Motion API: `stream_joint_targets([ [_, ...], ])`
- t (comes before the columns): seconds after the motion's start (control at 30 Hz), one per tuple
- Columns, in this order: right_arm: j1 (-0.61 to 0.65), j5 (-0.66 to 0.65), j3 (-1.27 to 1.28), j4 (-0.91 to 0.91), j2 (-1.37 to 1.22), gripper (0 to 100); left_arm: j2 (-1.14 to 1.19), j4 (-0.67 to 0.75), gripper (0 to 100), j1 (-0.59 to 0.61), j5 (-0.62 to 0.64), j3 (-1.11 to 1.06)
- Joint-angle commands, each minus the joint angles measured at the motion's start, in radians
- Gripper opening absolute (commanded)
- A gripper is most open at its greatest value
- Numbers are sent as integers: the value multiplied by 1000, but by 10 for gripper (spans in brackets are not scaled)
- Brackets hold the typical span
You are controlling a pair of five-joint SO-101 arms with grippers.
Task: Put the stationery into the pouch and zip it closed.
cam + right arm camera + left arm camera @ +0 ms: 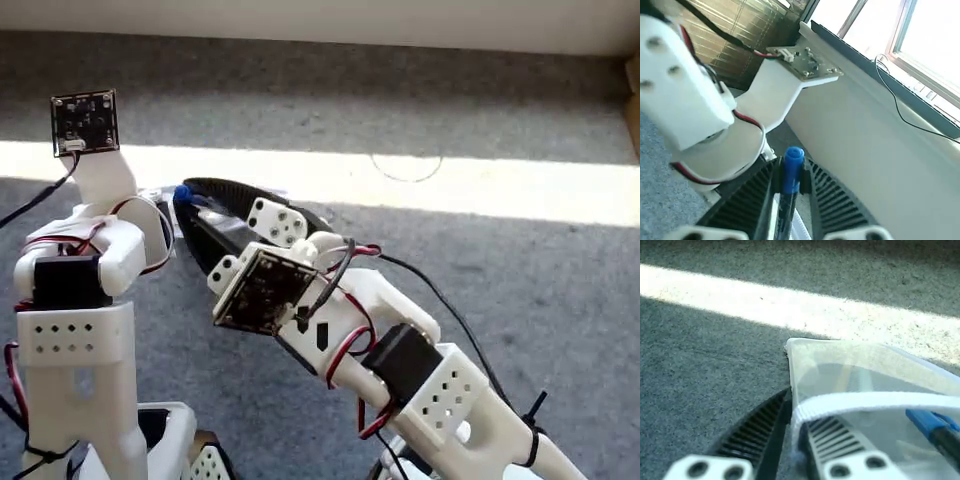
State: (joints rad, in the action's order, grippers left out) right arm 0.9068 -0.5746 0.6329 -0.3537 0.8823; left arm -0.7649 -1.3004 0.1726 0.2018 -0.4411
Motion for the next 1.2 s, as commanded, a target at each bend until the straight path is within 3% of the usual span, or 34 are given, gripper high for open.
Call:
stream_joint_targets([
  [0.0, 13, -23, -13, -47, 39, 5, 2, 25, 5, 15, -9, 12],
  [0.23, 13, -23, -15, -197, 39, 5, 2, 25, 5, 15, -9, 10],
  [0.93, 12, -20, -15, -199, 38, 9, 2, 20, 5, 15, -9, 10],
  [1.17, 10, 40, -67, -300, 38, 177, 1, 18, 5, 15, -9, 10],
])
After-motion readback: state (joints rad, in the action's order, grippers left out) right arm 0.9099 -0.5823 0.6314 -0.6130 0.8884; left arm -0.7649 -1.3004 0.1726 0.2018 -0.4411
